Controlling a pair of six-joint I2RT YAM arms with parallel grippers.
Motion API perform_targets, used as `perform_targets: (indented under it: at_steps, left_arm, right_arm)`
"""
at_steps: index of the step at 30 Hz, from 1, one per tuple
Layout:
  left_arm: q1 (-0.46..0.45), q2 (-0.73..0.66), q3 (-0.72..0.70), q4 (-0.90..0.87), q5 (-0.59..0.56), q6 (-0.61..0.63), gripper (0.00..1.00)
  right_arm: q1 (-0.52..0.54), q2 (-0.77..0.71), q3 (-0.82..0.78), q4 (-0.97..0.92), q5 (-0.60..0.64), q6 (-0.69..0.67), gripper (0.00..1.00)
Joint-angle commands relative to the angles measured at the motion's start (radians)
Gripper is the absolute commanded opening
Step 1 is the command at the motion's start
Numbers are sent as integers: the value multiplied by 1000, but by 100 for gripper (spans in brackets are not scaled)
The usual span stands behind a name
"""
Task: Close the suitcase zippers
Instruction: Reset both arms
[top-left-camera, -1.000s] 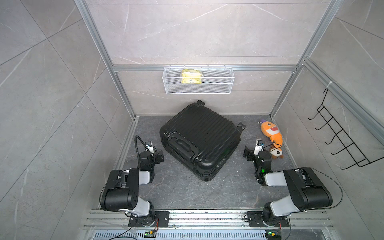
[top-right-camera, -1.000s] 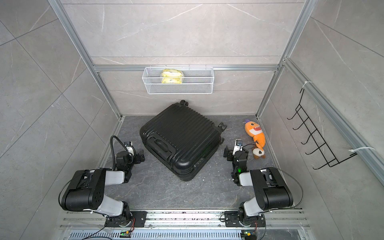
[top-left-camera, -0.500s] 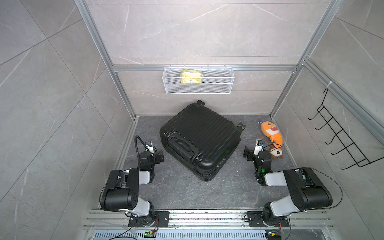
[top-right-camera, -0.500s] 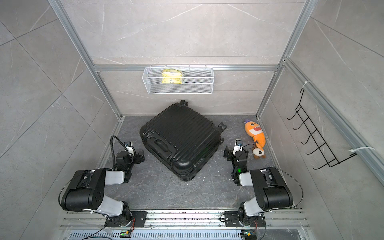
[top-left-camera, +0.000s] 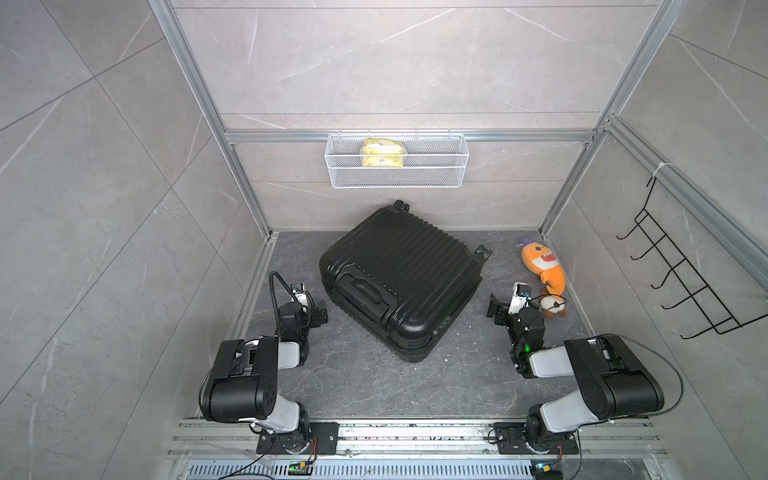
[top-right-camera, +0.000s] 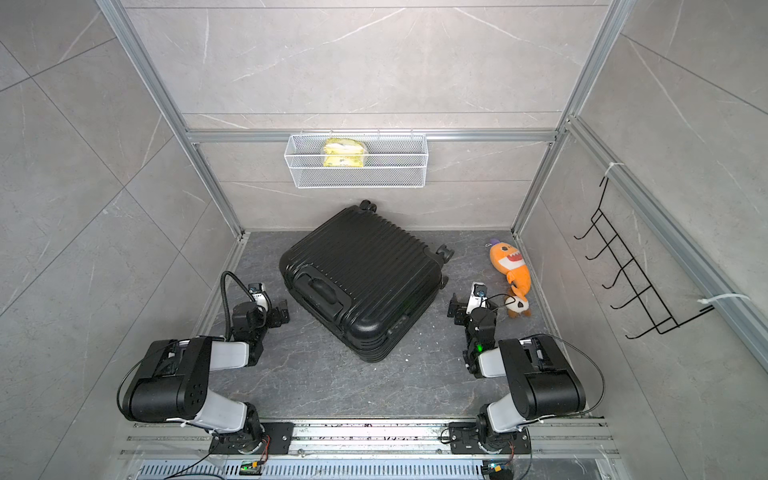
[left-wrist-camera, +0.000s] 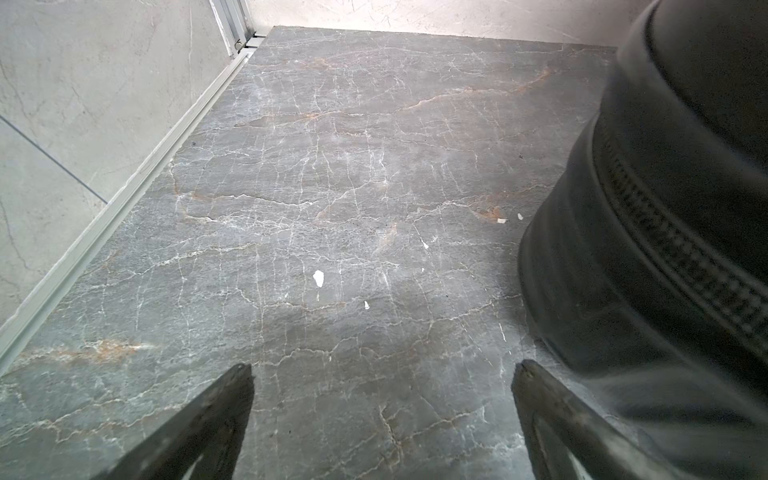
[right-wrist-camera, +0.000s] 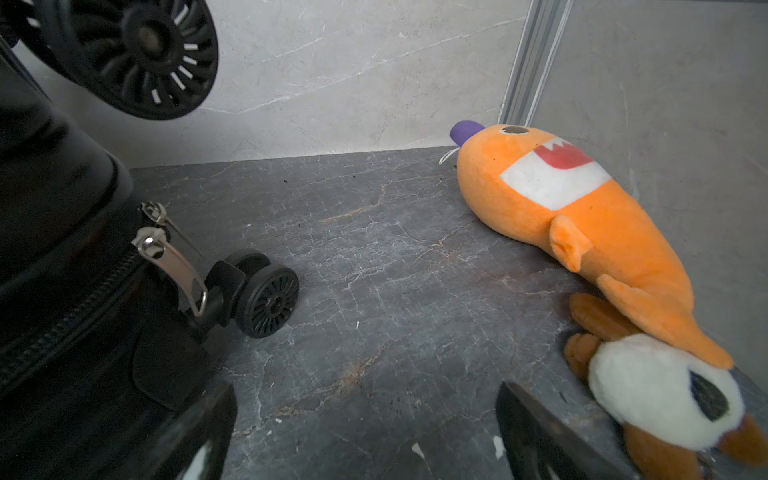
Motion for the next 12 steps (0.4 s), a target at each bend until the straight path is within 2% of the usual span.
perform_targets:
  at_steps: [1,12]
  left_arm:
    - [7,-6,20,52,4,10,100]
    - [7,-6,20,53,4,9,100]
  right_arm:
    - [5,4,40,-55,10,-12,100]
    - [6,3,49,-70,5,-13,100]
